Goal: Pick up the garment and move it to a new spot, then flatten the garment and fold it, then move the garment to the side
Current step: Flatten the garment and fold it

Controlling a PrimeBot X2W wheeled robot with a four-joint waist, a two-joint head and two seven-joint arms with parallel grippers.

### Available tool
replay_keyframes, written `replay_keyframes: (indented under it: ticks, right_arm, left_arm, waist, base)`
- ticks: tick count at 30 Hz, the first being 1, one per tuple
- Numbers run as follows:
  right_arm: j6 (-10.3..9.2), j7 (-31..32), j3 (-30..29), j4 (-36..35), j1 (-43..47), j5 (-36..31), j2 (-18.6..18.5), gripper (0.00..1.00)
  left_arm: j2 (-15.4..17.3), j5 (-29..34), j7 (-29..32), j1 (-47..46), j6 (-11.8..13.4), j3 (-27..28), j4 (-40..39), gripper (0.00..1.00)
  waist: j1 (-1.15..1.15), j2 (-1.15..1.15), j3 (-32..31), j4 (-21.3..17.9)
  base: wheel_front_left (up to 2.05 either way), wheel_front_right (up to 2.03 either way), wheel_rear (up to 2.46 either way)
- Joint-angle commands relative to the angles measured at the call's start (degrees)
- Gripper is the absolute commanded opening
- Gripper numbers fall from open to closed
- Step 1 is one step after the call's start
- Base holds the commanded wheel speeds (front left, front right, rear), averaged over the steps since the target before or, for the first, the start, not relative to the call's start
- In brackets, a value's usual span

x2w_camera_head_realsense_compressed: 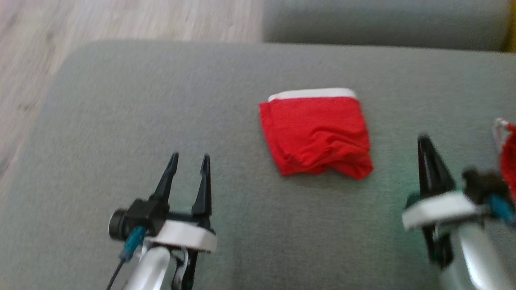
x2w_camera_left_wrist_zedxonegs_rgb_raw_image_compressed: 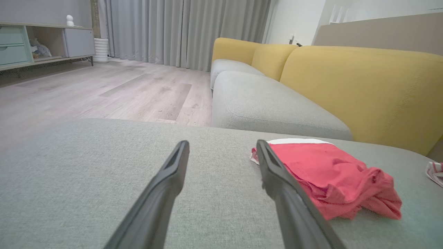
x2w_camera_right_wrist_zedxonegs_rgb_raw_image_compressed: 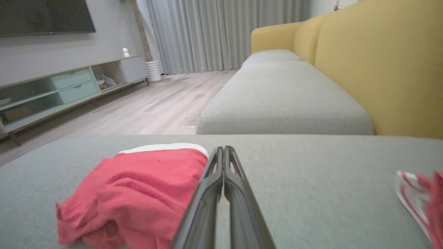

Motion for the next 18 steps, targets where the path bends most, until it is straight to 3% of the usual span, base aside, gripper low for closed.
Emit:
replay_keyframes:
  ticks: [1, 11, 18]
  right_arm:
    - [-0.05, 0.51, 2.30, -1.35, -4.86, -0.64, -1.68, 0.00]
    - [-0.05, 3.00, 13.05, 12.74, -22.66, 3.81, -8.37, 0.00]
    - [-0.05, -0.34, 25.52, 21.51, -24.90, 10.61, -9.52, 0.00]
  left_arm:
    - [0.12, -0.51, -0.37, -3.41, 0.38, 1.06, -2.19, 1.00]
    - [0.12, -2.70, -0.37, -7.96, 1.13, -2.70, -2.38, 1.00]
    - [0.12, -4.12, -0.37, -9.06, 2.03, -3.32, -2.21, 1.00]
  waist:
    - [-0.01, 0.00, 3.53, 2.75]
    - [-0.01, 0.00, 10.04, 9.43]
    - [-0.01, 0.00, 9.21, 11.25]
  base:
    - [0.00, 0.00, 0.00]
    - [0.00, 0.00, 0.00]
    - [0.00, 0.00, 0.00]
